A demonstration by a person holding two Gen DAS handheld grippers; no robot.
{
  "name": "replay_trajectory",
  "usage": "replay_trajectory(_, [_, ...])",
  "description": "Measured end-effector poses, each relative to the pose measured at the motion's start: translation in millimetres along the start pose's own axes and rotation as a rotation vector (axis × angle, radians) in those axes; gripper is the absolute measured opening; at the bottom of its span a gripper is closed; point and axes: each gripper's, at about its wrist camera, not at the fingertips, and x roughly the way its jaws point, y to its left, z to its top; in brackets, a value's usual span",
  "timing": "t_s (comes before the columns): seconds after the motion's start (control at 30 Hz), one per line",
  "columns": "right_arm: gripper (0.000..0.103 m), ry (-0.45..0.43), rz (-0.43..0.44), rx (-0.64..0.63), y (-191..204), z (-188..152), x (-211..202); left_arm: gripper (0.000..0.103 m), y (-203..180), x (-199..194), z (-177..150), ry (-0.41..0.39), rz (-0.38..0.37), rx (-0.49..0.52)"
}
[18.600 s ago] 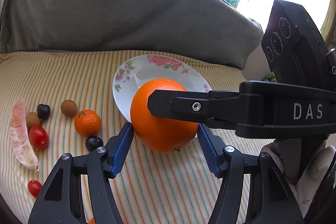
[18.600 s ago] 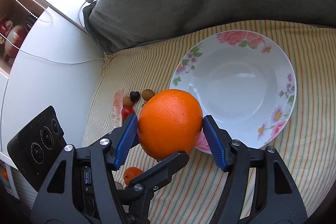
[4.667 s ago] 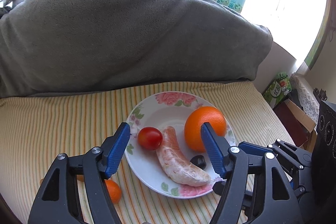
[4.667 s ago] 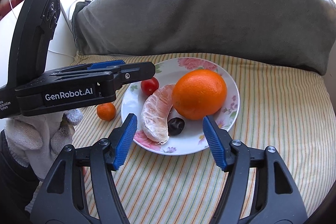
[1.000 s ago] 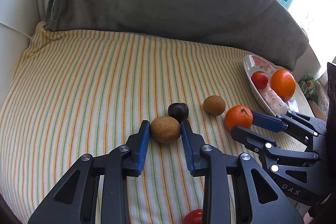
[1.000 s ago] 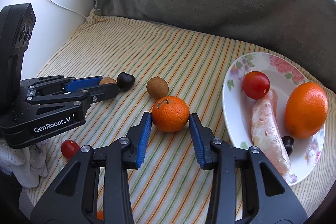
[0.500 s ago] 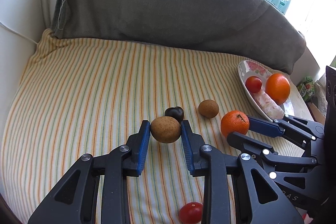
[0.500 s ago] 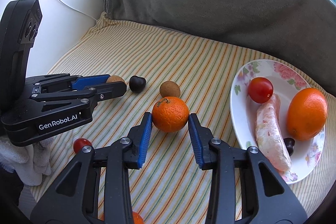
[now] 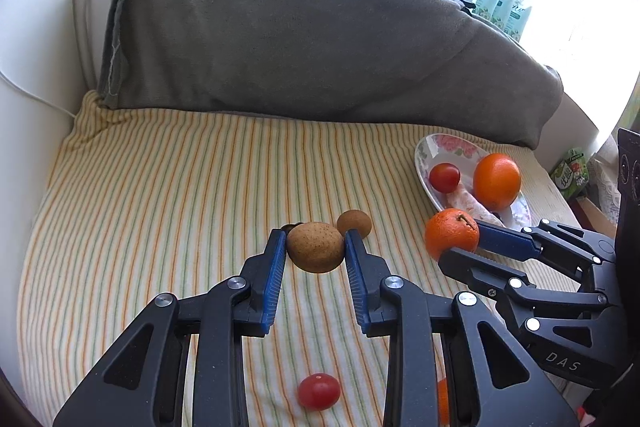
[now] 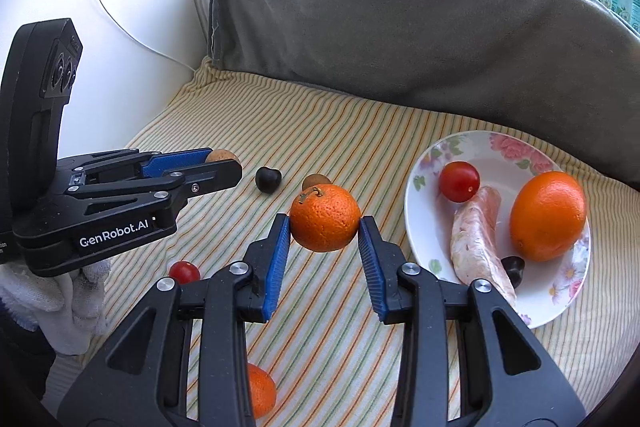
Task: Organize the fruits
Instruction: 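Carry the mandarin with the right gripper and the kiwi with the left gripper to the plate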
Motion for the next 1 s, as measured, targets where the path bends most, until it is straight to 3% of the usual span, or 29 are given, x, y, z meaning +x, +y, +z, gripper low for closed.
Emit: replay_trajectory(1.0, [0.037,-0.097,-0.078,0.116,-80.7,-17.3,-74.2,0.028,-74.1,0.5,24.7,-0.046,-0.079,0.081])
